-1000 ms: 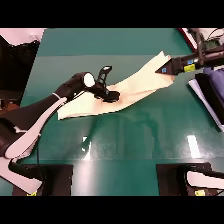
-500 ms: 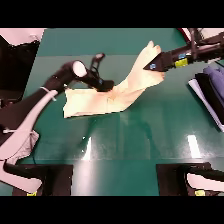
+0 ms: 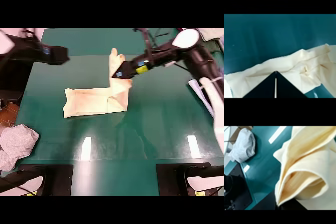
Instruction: Fold the shirts.
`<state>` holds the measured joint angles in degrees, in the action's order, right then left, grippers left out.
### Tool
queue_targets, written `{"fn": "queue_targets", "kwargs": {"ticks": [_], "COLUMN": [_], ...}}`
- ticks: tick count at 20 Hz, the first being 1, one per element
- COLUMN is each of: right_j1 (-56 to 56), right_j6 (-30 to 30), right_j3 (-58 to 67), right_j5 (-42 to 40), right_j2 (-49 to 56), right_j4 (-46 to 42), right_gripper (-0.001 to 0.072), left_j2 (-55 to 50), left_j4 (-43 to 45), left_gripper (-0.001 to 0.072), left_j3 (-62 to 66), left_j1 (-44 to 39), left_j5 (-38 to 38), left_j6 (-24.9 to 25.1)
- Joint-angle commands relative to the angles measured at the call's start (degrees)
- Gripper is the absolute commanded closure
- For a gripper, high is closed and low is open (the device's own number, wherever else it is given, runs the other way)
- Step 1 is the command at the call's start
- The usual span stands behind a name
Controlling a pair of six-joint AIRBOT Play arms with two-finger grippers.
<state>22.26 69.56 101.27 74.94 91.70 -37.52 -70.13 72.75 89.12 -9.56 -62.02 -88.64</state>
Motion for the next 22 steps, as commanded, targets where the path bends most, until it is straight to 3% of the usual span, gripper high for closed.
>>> {"fn": "queue_targets", "kwargs": {"ticks": [1,6,10,11,12,13,17,22], "right_j1": [5.7,11.5,15.1,16.2,17.4,18.5,19.5,7.4], "right_j6": [0.1,0.1,-0.2,-1.1,-1.8,-2.2,-4.5,-1.8], "right_j3": [7.8,15.7,13.9,14.4,15.7,16.8,15.9,1.5], "right_j5": [-3.5,-5.6,-13.7,-14.4,-14.6,-15.1,-16.5,-6.8], "right_j2": [7.4,17.1,21.3,22.7,24.4,25.7,24.0,12.3], "right_j4": [-0.1,0.0,0.0,0.3,1.3,2.9,5.5,-9.8], "right_gripper": [0.0703,0.0701,0.0696,0.0603,0.0332,0.0190,0.0178,0.0188], "left_j2": [6.3,7.6,7.6,7.6,7.6,7.6,7.6,7.6], "left_j4": [8.3,9.6,8.8,8.6,8.4,8.2,8.0,8.0], "left_gripper": [0.0680,0.0680,0.0679,0.0679,0.0679,0.0679,0.0679,0.0679], "left_j3": [0.0,0.0,0.0,0.0,0.0,0.0,0.0,0.0], "left_j1": [2.9,2.9,2.9,2.9,2.9,2.9,2.9,2.9], "left_j5": [-5.4,-12.9,-16.1,-16.5,-16.7,-16.9,-17.9,-18.5], "left_j6": [0.2,0.6,0.6,0.6,0.6,0.6,0.6,0.6]}}
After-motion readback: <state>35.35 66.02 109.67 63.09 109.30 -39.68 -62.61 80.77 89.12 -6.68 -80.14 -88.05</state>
